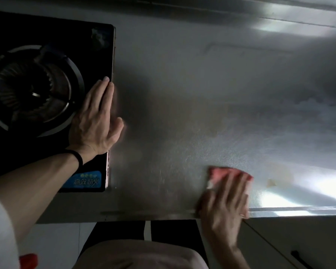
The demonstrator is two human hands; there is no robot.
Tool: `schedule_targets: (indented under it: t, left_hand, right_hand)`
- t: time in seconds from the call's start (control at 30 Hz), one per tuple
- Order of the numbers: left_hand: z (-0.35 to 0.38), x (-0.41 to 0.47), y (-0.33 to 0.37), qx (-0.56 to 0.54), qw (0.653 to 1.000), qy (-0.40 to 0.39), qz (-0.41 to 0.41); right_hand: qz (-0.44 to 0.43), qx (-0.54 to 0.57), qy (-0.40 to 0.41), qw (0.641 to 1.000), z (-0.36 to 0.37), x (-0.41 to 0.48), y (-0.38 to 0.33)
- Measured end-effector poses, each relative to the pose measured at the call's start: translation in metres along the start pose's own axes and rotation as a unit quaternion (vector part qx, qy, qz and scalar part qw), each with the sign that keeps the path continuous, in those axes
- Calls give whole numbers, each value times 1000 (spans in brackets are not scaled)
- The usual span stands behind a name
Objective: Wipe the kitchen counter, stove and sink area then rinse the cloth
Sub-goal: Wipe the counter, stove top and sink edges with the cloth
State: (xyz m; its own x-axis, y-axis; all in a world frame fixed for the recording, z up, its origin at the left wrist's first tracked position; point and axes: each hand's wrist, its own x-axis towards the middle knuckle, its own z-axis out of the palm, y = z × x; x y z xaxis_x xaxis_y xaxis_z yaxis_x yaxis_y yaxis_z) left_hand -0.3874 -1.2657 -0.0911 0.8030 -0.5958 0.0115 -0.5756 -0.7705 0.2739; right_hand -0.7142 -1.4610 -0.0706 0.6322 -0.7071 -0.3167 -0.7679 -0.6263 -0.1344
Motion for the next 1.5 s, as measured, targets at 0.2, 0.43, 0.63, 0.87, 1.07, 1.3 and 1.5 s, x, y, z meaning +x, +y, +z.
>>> schedule_targets:
  t: [0.2, 0.43, 0.63, 0.87, 1.07, 1.3, 1.5]
  left_hand:
    - [-1, -1, 1, -3, 1000, -10, 3]
    - [-6, 11, 39, -95, 994, 21, -46]
    - [19, 41, 106, -77, 995, -27, -64]
    - [48, 39, 111, 33, 997, -30, -56]
    - [52, 40, 116, 44, 997, -3, -64]
    - [55, 40, 116, 56, 996, 7, -65]
    - [53, 41, 117, 58, 996, 9, -64]
  right_hand:
    - [-217, -18, -41, 975, 38, -41, -118]
    - [-211, -28, -22, 977, 20, -17, -70]
    - [-82, -36, 18, 996, 0, -1, 21]
    - [-150, -20, -10, 988, -9, 68, -17]
    - [-183, 35, 24, 982, -38, 248, -99]
    - [-218, 9, 16, 976, -73, 391, -145]
    - [-240, 24, 26, 970, -59, 287, -103]
